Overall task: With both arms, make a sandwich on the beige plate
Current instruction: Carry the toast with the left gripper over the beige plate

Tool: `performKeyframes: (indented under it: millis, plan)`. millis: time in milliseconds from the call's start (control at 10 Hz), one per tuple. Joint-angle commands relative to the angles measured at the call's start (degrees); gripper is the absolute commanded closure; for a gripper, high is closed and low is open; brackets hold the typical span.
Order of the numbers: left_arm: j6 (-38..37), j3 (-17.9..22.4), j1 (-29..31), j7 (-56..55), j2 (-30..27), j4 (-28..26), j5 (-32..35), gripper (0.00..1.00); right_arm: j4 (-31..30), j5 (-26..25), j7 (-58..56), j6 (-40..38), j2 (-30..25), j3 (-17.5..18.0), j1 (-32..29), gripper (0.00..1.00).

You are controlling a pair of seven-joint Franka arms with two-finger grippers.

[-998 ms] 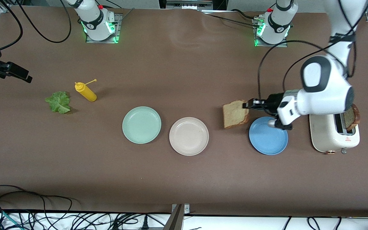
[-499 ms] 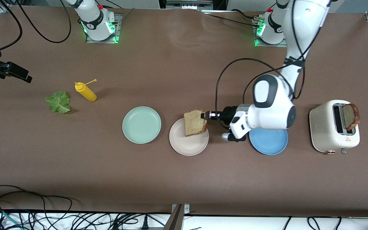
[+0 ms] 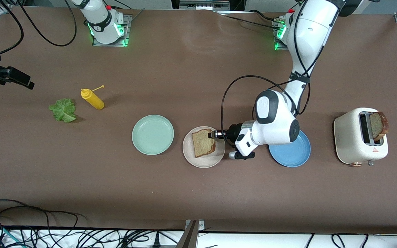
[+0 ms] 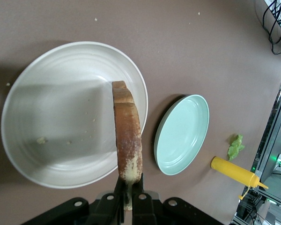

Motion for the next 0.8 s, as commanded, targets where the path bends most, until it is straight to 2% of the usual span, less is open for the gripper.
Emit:
performKeyframes:
  millis: [0, 699]
  plan:
    - [0.45, 1.55, -1.45, -0.29, 2.01, 3.41, -2.41, 1.00, 0.65, 0.04, -1.13, -0.49, 0.06, -0.10, -0.11, 0.00]
    - [2.02, 2.43, -2.06, 0.24, 4.12, 3.32, -4.08, 1.00, 0.65, 0.04, -1.13, -0.49, 0.06, -0.10, -0.03, 0.00]
